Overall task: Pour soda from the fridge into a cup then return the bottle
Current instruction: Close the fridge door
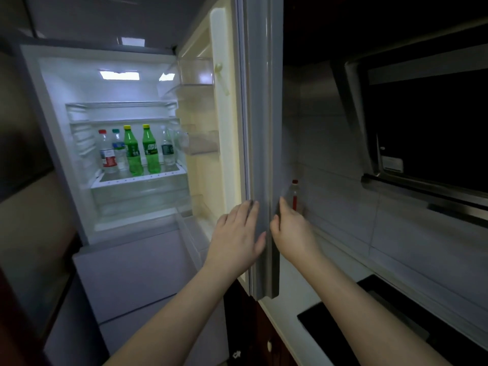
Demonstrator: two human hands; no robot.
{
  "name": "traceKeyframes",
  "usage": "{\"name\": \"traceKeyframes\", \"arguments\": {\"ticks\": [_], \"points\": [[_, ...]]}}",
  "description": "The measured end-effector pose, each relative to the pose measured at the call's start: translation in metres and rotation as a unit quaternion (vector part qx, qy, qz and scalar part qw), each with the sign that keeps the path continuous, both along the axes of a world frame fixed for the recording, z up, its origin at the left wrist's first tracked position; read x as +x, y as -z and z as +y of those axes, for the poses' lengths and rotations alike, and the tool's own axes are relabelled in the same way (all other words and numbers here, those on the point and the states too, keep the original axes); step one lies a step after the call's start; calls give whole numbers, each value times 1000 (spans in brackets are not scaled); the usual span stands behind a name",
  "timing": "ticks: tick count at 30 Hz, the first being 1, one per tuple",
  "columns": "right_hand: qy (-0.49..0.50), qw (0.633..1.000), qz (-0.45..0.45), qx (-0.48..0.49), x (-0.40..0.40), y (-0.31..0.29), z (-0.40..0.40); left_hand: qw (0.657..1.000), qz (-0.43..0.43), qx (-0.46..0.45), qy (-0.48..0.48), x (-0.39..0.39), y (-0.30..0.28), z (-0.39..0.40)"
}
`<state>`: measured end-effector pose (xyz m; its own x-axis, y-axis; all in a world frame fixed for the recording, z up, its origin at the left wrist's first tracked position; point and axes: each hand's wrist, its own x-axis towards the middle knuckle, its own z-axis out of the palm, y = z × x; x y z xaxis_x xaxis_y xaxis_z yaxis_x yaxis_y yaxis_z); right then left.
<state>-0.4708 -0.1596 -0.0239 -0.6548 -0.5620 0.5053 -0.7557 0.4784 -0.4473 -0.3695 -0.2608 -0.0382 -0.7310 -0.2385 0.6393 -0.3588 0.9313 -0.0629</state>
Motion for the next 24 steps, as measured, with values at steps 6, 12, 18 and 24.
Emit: {"name": "traceKeyframes", "arguments": {"ticks": [6,12,18,24], "points": [[-45,994,15,-99,-2,9,0,996,87,19,-5,5,-1,-3],[-115,976,41,-181,14,27,-21,979,180,51,-76,18,1,-4],[-232,955,35,-183,35,39,-51,957,221,113,-150,44,15,-11],[-329,930,121,-111,46,45,-85,950,211,59,-225,80,18,-41]]}}
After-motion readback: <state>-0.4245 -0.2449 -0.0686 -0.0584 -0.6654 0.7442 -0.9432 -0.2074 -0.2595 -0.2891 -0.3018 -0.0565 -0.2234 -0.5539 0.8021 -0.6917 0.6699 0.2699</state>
